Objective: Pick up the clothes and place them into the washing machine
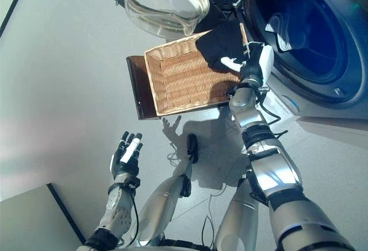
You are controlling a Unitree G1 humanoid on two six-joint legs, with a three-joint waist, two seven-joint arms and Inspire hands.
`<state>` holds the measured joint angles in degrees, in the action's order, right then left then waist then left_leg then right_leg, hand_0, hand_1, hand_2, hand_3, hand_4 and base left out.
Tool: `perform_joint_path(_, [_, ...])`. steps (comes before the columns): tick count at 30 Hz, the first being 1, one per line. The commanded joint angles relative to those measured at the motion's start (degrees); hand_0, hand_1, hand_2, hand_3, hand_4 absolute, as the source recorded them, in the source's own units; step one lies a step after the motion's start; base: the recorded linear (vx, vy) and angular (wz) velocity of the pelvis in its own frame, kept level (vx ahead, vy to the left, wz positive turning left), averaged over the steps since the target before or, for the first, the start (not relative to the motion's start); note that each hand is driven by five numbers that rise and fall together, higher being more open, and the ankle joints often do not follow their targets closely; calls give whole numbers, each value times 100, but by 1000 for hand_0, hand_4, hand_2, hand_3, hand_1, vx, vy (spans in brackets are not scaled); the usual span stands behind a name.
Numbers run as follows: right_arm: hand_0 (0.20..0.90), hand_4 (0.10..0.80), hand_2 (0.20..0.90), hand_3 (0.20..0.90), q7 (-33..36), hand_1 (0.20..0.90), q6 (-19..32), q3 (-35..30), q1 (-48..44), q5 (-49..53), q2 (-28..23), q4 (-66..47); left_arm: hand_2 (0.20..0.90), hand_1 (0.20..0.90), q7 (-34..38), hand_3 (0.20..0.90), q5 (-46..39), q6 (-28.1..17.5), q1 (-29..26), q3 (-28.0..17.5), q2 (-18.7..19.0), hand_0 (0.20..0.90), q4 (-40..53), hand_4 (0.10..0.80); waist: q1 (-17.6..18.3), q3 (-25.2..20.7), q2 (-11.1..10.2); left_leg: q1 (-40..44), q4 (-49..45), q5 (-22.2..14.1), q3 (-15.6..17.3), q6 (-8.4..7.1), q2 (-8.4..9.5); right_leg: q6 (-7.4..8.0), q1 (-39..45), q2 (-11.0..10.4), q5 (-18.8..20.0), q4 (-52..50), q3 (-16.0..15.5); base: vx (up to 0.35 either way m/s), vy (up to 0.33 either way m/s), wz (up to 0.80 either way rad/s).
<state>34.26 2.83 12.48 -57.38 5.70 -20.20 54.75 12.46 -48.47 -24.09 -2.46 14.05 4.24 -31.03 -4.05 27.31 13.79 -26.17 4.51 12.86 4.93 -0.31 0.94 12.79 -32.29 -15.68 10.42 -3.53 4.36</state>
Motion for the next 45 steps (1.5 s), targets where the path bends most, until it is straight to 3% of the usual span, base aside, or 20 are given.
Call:
perform_joint_path(1, [200, 300, 200, 200, 297, 200, 940, -153, -572, 400, -206, -777, 900, 900, -22, 900, -147, -282, 96, 81, 78, 900, 158, 800, -48, -221, 564, 309, 20, -448, 140, -405, 205, -340, 206, 132, -869, -534, -63, 25, -14, -6])
perform_joint_path(6, [200, 300, 200, 200, 305, 200, 1184, -458, -598, 1042, -167, -822, 900, 900, -55, 900, -192, -271, 148, 169, 68, 900, 218, 800, -22, -284, 703, 364, 40, -481, 166, -392, 248, -342, 195, 114, -915, -591, -12, 20, -5, -7])
perform_joint_path(13, [200, 300, 200, 200, 110, 200, 1827, -1071, -831, 2710, 7, -470, 900, 900, -175, 900, -315, -187, 152, 370, 60, 900, 88, 800, -15, -388, 897, 451, 49, -550, 225, -383, 279, -350, 240, 118, -965, -578, 57, 27, -14, -4])
perform_joint_path(21, [200, 300, 200, 200, -50, 200, 2200, -1412, -1200, 3757, -204, -95, 900, 900, -294, 900, -432, -132, 144, 568, 73, 900, 244, 800, -28, -471, 1031, 485, 49, -583, 230, -395, 289, -363, 248, 129, -1014, -591, 66, 16, -11, -5])
perform_joint_path(35, [200, 300, 200, 200, -532, 200, 2401, -1540, -2272, 5358, -1278, 926, 900, 900, -372, 900, -592, -61, 119, 755, 107, 900, 307, 800, -164, -589, 1136, 421, 49, -526, 100, -484, 276, -385, 192, 153, -1148, -792, -24, 0, -1, 0])
perform_joint_path(45, [200, 300, 200, 200, -679, 200, 2283, -1076, -3203, 5881, -2187, 1428, 900, 900, -457, 900, -638, -8, 194, 801, 207, 900, 293, 800, -296, -760, 1188, 433, 49, -499, 27, -515, 297, -368, 194, 128, -1231, -914, -103, -5, 0, 7])
